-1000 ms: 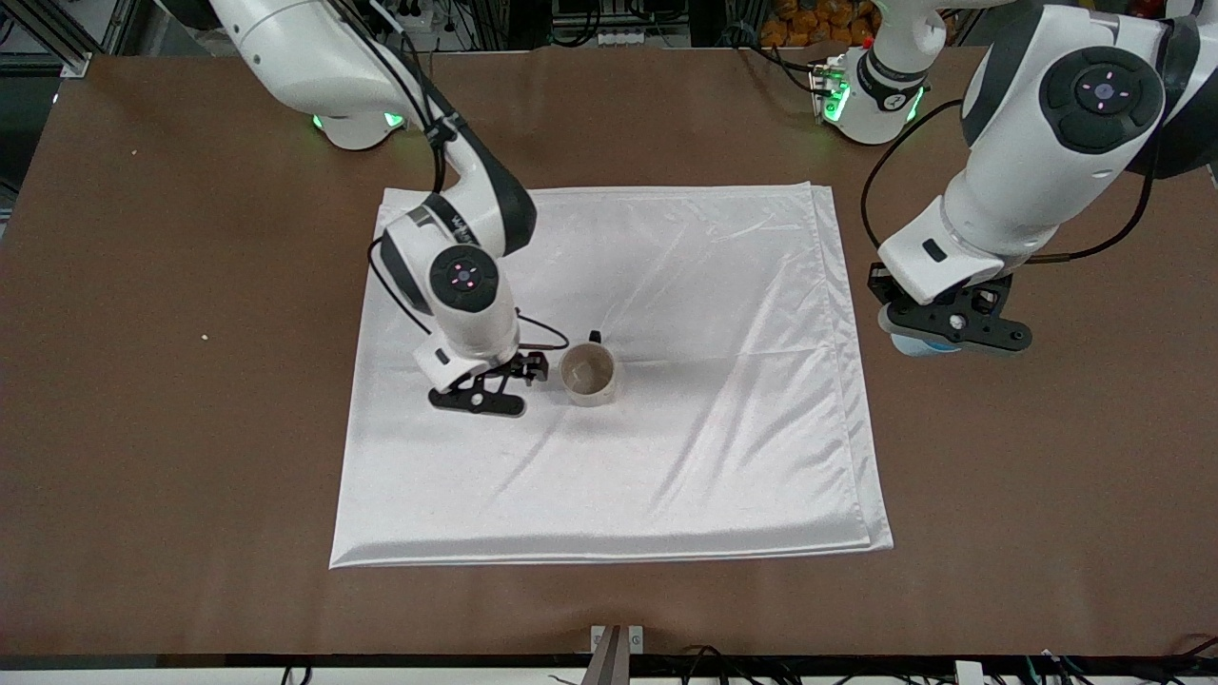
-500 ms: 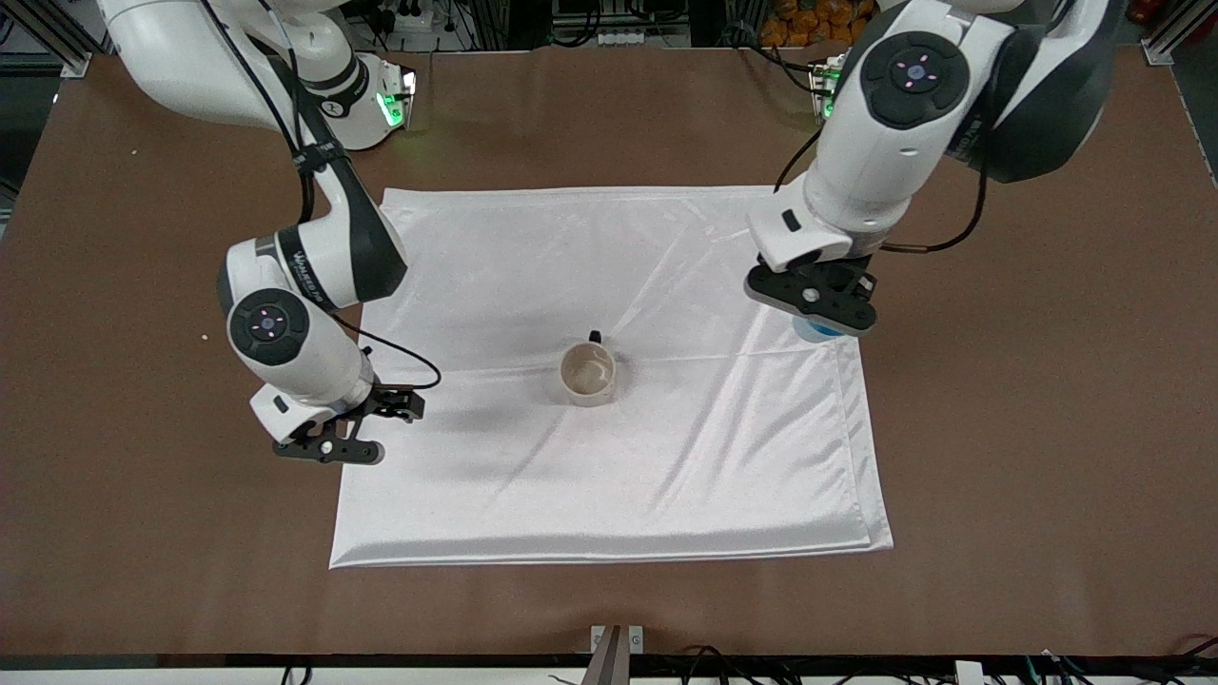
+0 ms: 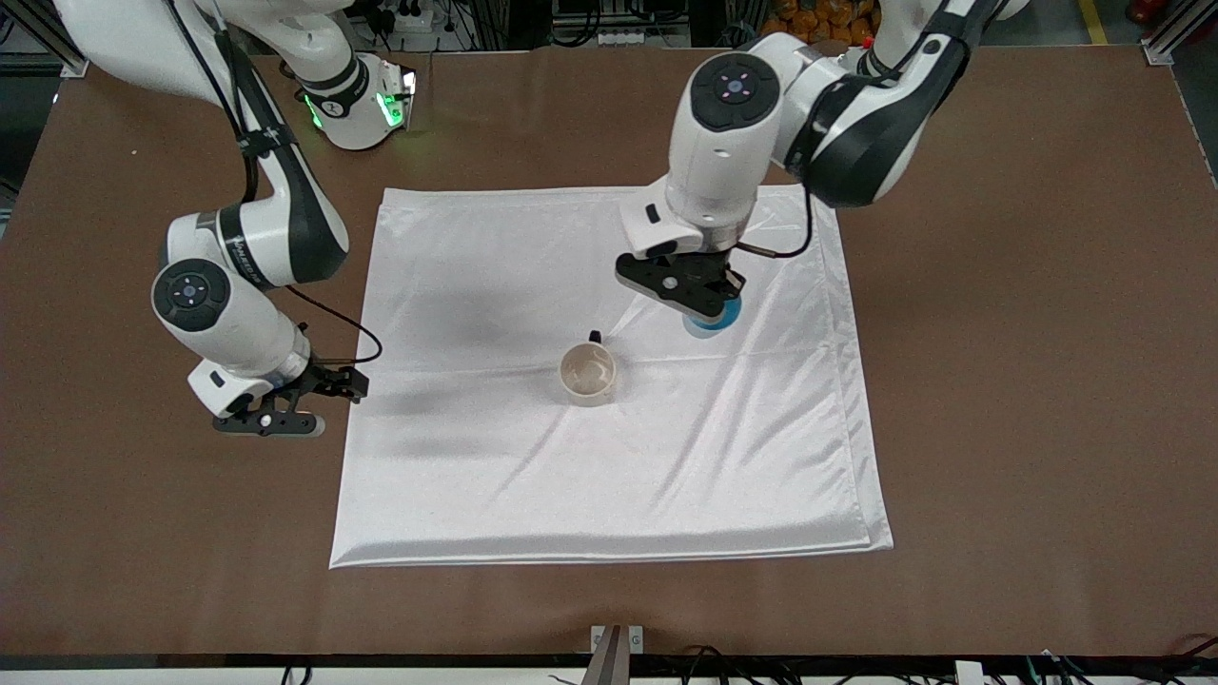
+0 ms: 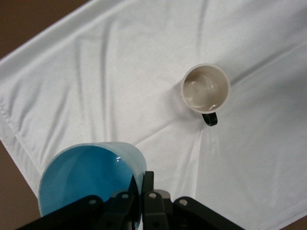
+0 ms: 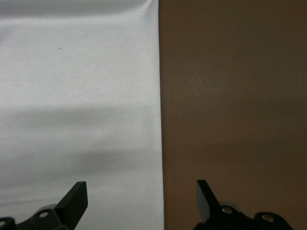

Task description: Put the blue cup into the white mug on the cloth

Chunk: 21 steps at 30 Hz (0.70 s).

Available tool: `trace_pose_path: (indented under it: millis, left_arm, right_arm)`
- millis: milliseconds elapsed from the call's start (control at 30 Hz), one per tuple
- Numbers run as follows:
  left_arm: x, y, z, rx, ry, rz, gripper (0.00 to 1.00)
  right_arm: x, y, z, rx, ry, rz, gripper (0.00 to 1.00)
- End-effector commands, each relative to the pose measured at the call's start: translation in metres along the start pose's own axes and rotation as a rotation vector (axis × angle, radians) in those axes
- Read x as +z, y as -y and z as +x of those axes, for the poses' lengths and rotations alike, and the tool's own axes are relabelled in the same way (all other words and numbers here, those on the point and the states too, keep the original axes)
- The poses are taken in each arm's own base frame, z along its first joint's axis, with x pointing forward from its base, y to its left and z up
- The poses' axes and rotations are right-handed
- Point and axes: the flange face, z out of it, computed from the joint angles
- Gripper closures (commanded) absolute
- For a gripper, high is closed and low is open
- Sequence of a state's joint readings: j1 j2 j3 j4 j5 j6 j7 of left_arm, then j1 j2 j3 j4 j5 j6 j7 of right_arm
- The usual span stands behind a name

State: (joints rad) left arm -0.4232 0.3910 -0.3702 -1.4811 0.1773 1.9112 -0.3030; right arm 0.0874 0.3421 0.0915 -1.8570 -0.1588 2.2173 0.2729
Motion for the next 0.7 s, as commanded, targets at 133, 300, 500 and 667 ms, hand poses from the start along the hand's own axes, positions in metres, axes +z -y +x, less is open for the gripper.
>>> trace_pose_path:
  millis: [133,300,500,667]
  left_arm:
    - [0.048,-0.046,0.028,0.039,-0.078,-0.019,1.0]
    - [0.073,-0.071,0.037,0.063,-0.103,-0.041,1.0]
    - [0.103,-0.092,0.043,0.086,-0.14,-0.045,1.0]
    - [0.118,-0.106,0.043,0.101,-0.164,-0.051,1.0]
  right_arm:
    - [-0.024,-0.085,-0.035,-0.017,-0.007,-0.022,0.0]
    - [-0.035,-0.117,-0.037,-0.013,0.0,-0.014,0.0]
    - [-0.088,-0.133,-0.034,0.048,0.078,0.021,0.0]
    - [-0.148,-0.142,-0.025,0.068,0.117,0.028,0.0]
